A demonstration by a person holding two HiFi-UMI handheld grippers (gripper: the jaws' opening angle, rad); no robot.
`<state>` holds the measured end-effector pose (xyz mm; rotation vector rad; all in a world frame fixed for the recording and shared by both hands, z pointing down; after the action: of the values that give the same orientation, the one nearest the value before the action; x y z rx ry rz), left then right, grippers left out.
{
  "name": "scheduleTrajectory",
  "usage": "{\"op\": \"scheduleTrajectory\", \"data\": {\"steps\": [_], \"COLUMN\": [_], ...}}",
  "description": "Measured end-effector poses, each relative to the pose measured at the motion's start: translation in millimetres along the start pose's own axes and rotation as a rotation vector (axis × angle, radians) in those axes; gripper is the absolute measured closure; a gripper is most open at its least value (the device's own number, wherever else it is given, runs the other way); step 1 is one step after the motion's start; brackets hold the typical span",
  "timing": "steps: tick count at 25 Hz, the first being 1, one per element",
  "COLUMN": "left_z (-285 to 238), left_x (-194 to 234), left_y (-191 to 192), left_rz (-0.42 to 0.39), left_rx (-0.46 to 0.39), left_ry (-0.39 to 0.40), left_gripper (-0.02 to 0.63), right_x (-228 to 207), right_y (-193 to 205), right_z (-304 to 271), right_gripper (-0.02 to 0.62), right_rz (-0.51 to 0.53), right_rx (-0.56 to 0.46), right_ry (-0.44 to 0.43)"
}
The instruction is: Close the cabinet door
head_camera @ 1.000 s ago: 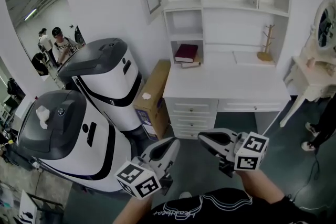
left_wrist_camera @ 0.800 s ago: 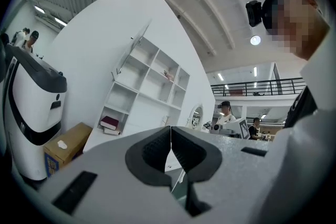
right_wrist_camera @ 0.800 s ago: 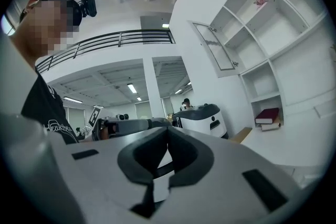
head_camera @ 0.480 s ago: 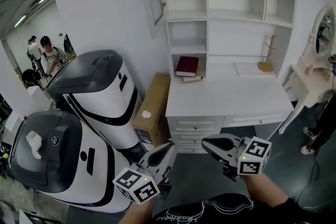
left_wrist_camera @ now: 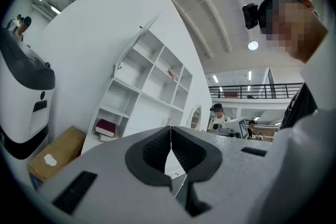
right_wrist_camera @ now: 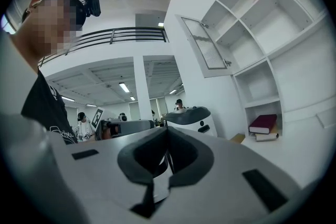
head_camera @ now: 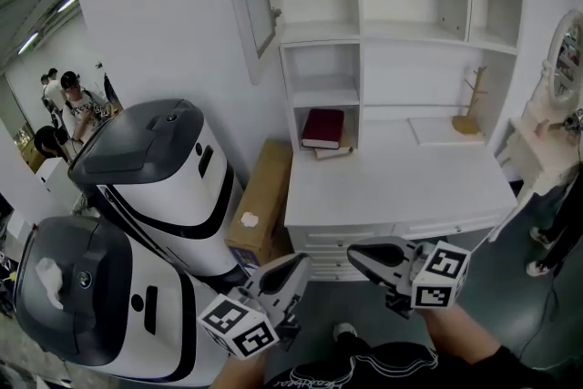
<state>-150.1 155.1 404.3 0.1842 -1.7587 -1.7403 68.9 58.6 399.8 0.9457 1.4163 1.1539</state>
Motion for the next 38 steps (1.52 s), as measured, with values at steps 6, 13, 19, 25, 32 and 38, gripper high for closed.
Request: {"op": "scheduleTrajectory", "data": {"steps": [6,13,19,25,32,38], "left_z": [-54,-120,-139,-139,-130,-139], "left_x": [45,86,103,123,164,194], "left_y": [-29,-54,-82,-125,-209,-287], "left_rz": [-0.020,-0.057,-0.088,-0.105,-0.176,-0.244], "left_rx": [-0.043,-0.069,-0.131,-0.191,-0.319,-0.386], "left_ry": [0.001,-0.018,0.012,0.087,0.162,0.301], "left_gripper": [0.600,0.600,0.598,0.592,0.544,0.507], "right_x": [-76,-148,-180,-189,-196,-205], "right_y": [-34,-67,-85,-91,-121,-148], "right_z": [-35,-66,-86,-106,-125,-129], "right_gripper": [0.589,0.589,0.589,0.589,0.589,0.589], "right_rz": [0.011,0.066,0.082,0.074,0.099,0.126], "right_rx": [-0.041,-0.042,-0.053,-0.054,-0.104,-0.144], "right_ry": [-0.056,-0.107,-0.141,-0.165,-0.127,-0.059]}}
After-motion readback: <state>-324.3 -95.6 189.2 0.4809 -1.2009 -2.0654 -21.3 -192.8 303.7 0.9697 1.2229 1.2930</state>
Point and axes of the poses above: the fingertips, and each gripper's own axes: z backward along the fingers, x to its left, y out of its underside, the point moved 10 cm from there along z, backward along the fingers, and after that the axes turned 1 degree about -x, right-handed, at the moved point
